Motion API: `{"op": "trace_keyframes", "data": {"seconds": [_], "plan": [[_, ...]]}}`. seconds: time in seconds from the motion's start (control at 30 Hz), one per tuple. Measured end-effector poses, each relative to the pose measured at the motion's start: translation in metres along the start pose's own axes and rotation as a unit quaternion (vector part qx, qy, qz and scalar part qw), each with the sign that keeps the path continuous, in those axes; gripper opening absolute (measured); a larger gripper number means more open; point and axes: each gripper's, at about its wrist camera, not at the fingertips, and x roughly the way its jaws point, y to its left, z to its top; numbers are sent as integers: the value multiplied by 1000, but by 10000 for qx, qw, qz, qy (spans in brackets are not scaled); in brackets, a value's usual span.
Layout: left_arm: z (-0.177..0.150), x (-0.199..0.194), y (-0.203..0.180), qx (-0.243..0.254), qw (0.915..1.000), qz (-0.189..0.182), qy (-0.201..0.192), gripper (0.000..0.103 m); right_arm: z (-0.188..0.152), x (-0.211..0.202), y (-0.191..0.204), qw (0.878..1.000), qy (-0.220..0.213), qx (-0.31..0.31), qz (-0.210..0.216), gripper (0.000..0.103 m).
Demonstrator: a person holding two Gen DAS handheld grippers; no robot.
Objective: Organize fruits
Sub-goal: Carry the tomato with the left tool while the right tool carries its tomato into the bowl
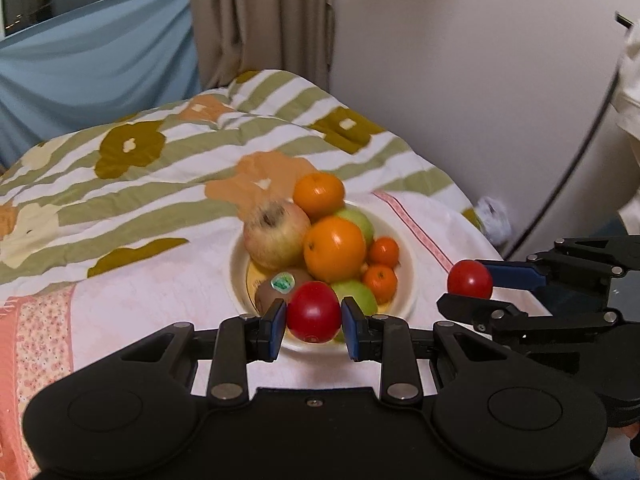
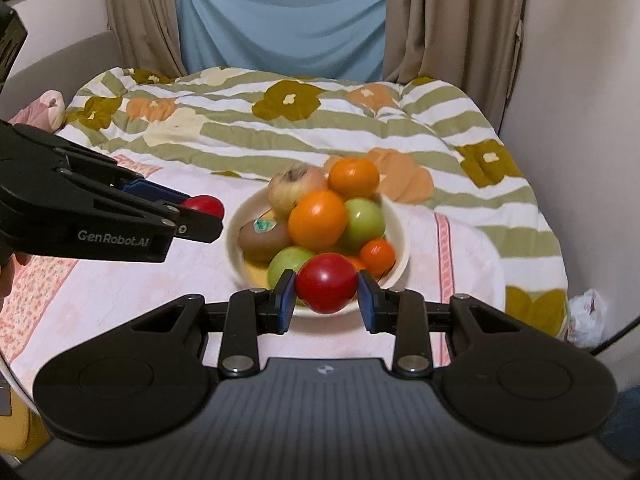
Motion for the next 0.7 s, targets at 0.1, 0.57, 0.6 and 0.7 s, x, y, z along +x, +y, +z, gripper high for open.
{"op": "trace_keyframes", "data": {"seconds": [0.1,0.57,0.6,0.7], "plan": [[10,10,1,-109,9999,131,-18,33,11,12,-14,10000,-22,-66,71,48],[36,80,23,-435,9951,841,286,33,29,80,-53,9979,219,-317,514,48],[36,83,25,-455,9947,866,315,33,28,83,-55,9978,239,-310,542,48],[36,92,28,-473,9941,885,417,33,28,89,-60,9974,287,-289,587,48]]}}
